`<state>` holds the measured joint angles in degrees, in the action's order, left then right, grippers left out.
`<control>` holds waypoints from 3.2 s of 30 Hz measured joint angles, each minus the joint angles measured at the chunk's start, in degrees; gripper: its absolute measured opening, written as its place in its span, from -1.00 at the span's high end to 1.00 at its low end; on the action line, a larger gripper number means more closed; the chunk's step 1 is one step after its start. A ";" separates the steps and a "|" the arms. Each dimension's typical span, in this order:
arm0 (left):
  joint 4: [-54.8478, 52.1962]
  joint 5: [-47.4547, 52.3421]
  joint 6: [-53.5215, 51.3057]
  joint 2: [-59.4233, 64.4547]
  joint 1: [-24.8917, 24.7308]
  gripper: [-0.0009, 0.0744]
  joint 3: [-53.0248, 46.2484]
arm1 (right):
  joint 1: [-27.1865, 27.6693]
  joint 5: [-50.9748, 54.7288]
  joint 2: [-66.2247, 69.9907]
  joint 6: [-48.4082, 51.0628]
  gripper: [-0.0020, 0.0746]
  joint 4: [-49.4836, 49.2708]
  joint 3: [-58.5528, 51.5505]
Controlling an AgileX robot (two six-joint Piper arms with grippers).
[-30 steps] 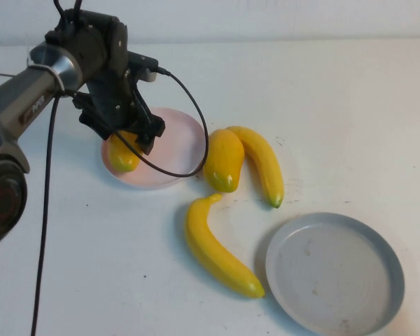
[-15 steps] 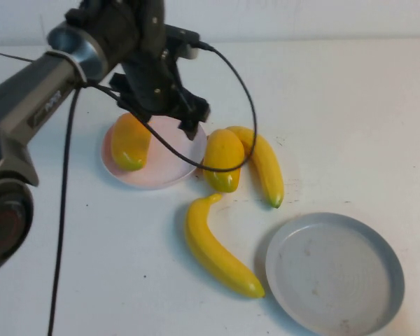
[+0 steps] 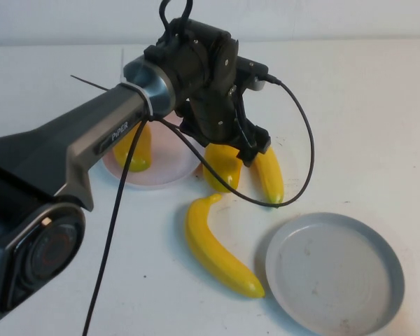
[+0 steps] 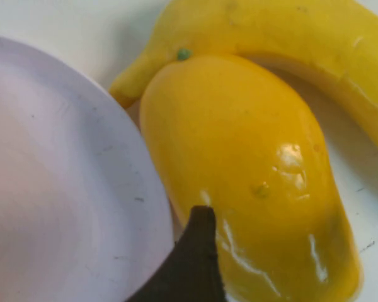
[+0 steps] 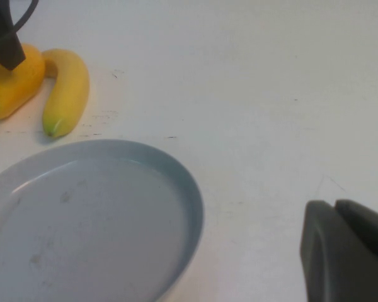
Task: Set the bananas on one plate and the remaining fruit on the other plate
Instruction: Put one type of fruit in the left plate, then put another type of fruit in the right plate
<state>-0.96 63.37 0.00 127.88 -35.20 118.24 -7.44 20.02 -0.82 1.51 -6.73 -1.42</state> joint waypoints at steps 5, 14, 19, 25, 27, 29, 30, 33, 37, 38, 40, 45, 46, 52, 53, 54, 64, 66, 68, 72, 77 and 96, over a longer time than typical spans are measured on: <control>-2.18 -0.60 0.57 0.97 0.00 -0.80 0.00 | 0.00 0.00 0.00 0.00 0.99 0.00 0.00; -4.02 -1.53 1.04 3.17 0.00 -0.80 0.00 | 0.00 0.00 0.00 0.00 0.99 0.00 0.00; -4.10 -2.64 1.16 4.23 0.00 -0.80 0.00 | 0.00 0.00 0.00 0.00 0.99 0.00 0.00; -4.14 -2.97 1.16 5.10 0.00 -0.80 0.00 | 0.00 0.00 0.00 0.00 0.99 0.00 0.00; -4.25 -2.97 1.16 5.14 0.00 -0.79 0.00 | 0.00 0.00 0.00 0.00 0.99 0.00 0.00; -4.25 -2.97 1.16 5.14 0.00 -0.75 0.00 | 0.00 0.00 0.00 0.00 0.99 0.00 0.00; -4.39 -2.97 1.16 5.14 0.00 -0.70 0.00 | 0.00 0.00 0.00 0.00 0.99 0.00 0.00; -4.51 -2.97 1.16 5.14 0.00 -0.49 0.00 | 0.00 0.00 0.00 0.00 0.99 0.00 0.00; -4.60 -2.86 1.16 5.14 0.00 -0.47 0.00 | 0.00 0.00 0.00 0.00 0.99 0.00 0.00; -4.60 -2.37 1.16 5.14 0.00 -0.47 0.24 | 0.00 0.00 0.00 0.00 0.99 0.00 0.00; -4.60 -0.58 1.16 5.14 0.00 -0.47 1.56 | 0.00 0.00 0.00 0.00 0.99 0.00 0.00; -5.59 4.42 1.16 4.75 0.00 -0.47 9.01 | 0.00 0.00 0.00 0.00 0.99 0.00 0.00; -6.34 4.82 1.16 4.50 0.12 -0.47 10.34 | 0.00 0.00 0.00 0.00 0.99 0.00 0.00; -9.00 5.96 1.75 4.00 3.88 -0.47 11.76 | 0.00 0.00 0.00 0.00 0.99 0.00 0.00; -9.00 5.96 2.24 4.28 5.05 -0.47 11.76 | 0.00 0.00 0.00 0.00 0.99 0.00 0.00; -9.00 5.96 2.54 4.50 5.95 -0.47 11.76 | 0.00 0.00 0.00 0.00 0.99 0.00 0.00; -8.86 4.43 3.47 5.44 10.90 -0.47 8.94 | 0.00 0.00 0.00 0.00 0.99 0.00 0.00; -8.40 3.67 3.47 5.44 11.01 -0.50 7.81 | 0.00 0.00 0.00 0.00 0.99 0.00 0.00; -7.82 3.32 3.47 5.49 11.01 -0.59 7.14 | 0.00 0.00 0.00 0.00 0.99 0.00 0.00; -7.13 3.02 3.47 5.49 11.04 -0.79 6.75 | 0.00 0.00 0.00 0.00 0.99 0.00 0.00; -3.56 3.87 3.47 5.14 11.04 -0.80 7.16 | 0.00 0.00 0.00 0.00 0.99 0.00 0.00; 2.56 8.30 -3.11 -16.59 10.32 0.94 10.30 | 0.00 0.00 0.00 0.00 0.99 0.00 0.00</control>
<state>1.60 71.67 -3.11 111.29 -24.87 128.54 -7.44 20.02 -0.82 1.51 -6.73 -1.42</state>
